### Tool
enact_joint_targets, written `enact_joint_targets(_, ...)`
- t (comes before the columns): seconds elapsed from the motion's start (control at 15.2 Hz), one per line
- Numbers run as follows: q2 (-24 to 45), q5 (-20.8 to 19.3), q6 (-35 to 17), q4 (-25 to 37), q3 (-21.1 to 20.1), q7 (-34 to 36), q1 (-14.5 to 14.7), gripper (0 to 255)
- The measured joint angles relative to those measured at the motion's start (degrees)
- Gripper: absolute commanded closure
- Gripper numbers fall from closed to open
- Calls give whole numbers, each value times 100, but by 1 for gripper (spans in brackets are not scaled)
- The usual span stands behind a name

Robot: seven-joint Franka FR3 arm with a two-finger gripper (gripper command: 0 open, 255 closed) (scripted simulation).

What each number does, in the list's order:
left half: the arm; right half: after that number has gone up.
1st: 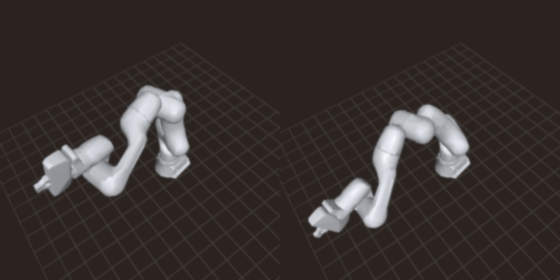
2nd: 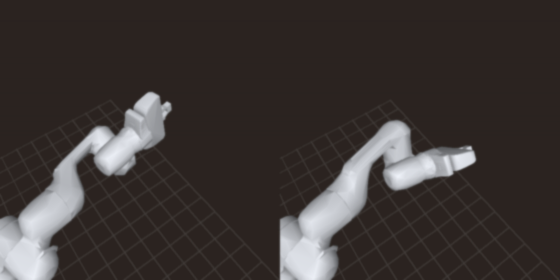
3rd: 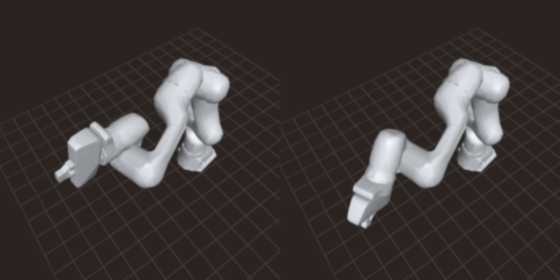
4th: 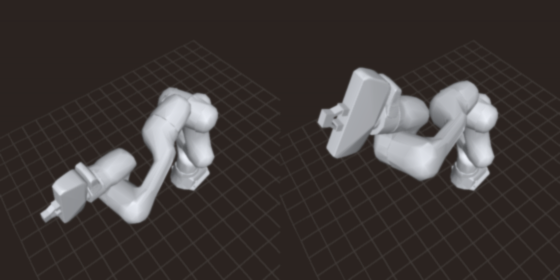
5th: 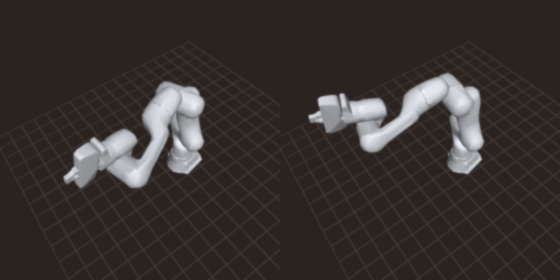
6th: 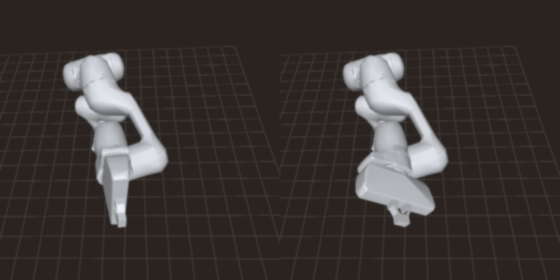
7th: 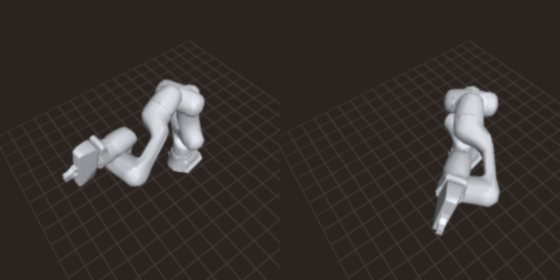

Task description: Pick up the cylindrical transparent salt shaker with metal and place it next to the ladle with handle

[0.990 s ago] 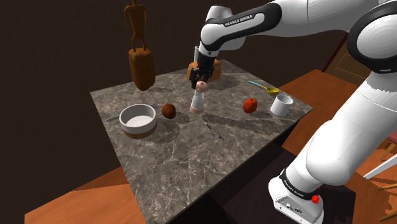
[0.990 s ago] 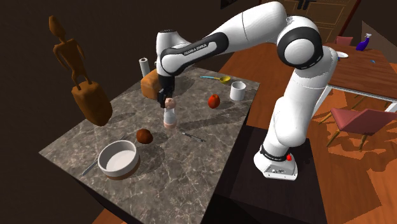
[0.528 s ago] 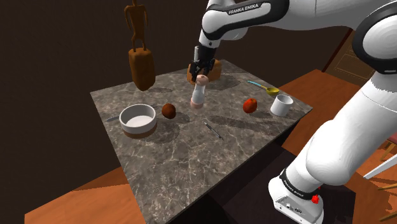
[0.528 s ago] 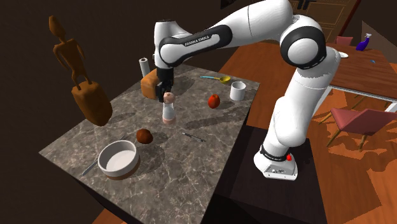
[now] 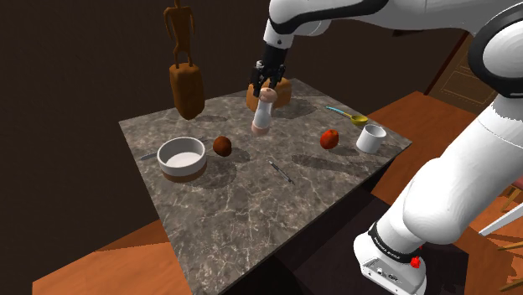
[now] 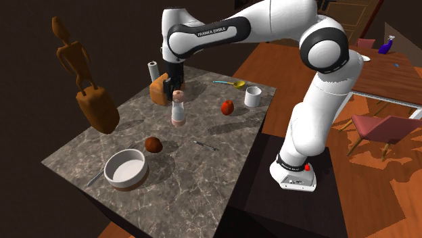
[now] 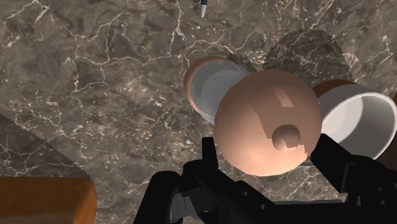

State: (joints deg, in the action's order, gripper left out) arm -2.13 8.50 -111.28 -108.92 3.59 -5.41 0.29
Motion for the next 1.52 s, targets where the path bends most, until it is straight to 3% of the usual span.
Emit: enact_joint_targets(1.52,173,-45,1804,1990,19,232,-16,255)
